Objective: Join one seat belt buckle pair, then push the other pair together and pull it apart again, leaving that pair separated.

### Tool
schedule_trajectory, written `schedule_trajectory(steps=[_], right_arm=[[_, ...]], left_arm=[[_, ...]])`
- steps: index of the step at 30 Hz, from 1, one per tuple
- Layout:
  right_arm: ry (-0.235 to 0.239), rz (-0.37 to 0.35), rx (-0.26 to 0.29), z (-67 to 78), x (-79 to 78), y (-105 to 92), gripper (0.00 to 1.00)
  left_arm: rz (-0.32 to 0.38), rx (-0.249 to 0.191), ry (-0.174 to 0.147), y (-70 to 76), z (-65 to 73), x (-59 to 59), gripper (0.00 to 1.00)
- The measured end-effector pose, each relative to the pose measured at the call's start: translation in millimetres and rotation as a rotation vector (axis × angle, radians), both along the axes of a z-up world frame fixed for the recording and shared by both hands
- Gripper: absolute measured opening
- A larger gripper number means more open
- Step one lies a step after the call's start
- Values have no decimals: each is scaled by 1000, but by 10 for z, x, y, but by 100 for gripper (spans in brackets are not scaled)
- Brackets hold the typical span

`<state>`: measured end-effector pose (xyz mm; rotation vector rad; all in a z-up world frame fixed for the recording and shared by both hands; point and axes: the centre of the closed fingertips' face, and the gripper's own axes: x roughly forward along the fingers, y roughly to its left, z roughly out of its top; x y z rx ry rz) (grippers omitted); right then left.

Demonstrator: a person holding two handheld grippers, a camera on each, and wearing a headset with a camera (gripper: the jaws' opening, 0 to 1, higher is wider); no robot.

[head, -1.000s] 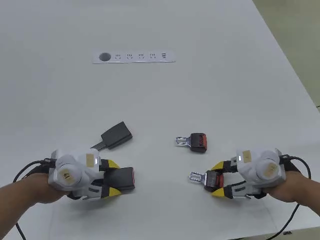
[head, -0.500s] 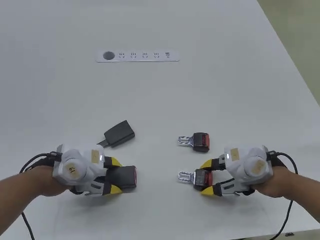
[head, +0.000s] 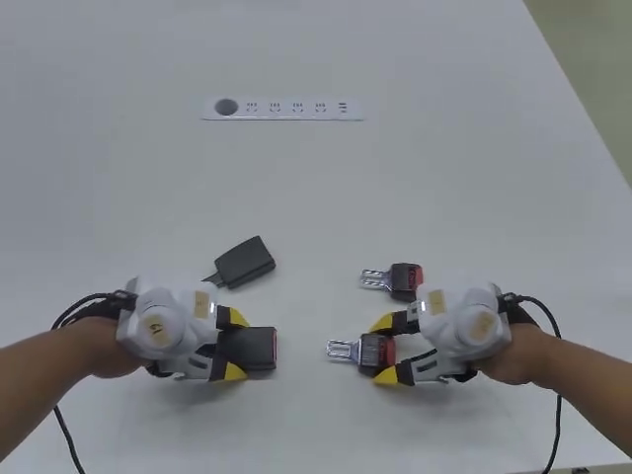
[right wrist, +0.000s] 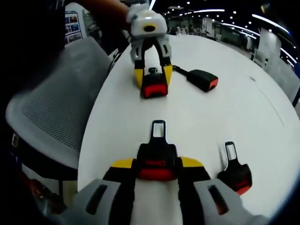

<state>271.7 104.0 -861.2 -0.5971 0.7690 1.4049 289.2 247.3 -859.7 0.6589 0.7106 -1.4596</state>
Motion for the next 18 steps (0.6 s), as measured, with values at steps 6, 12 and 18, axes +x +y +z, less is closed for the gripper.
schedule_trajectory(steps=[6, 12, 18], right_arm=[[10, 1, 25, 11, 21, 150, 36], [18, 12, 43, 15, 63, 309, 36], [18, 24, 64, 5, 81, 472, 36]], left_arm=[[-12, 12, 1, 3, -4, -6, 35], [-14, 22, 1, 5, -5, -7, 35], [-17, 26, 1, 6, -7, -7, 35]])
